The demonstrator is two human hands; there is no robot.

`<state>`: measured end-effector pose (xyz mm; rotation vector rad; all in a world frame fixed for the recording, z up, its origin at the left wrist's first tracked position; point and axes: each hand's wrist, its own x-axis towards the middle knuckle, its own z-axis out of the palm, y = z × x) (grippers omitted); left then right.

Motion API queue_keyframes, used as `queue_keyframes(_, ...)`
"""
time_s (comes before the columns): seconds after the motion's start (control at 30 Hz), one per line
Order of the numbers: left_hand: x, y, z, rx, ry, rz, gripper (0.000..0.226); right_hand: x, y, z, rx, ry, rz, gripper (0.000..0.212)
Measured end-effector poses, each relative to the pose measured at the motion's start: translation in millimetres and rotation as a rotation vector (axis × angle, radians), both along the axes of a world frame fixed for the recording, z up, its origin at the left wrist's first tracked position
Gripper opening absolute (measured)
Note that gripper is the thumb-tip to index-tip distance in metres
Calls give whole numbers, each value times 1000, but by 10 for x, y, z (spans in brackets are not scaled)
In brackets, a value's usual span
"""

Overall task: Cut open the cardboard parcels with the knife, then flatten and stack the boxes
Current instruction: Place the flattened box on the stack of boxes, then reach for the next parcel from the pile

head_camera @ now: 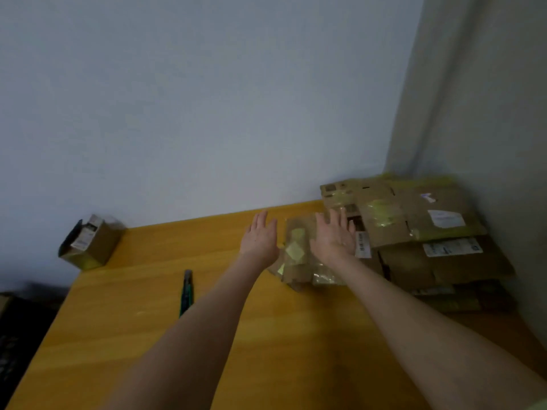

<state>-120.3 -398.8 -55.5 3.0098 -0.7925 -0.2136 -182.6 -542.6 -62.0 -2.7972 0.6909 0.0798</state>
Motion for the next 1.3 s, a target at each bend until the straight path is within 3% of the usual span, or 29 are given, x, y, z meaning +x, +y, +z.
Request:
queue_keyframes(0.53,317,3898,-265,77,98,218,57,619,3822,-281,121,40,219,56)
queue_keyframes(0.7,585,4303,-438,55,104,266,60,867,4235,-477,148,96,248,58)
queue_keyframes(1.2,2429,4757,-707,-88,-31,559,104,2309,4557,-1017,289,143,260,55)
queue_keyframes(1.3,2734,4875,-761,-157,36,675,116,2417,4618,-1106,314,157,244,57)
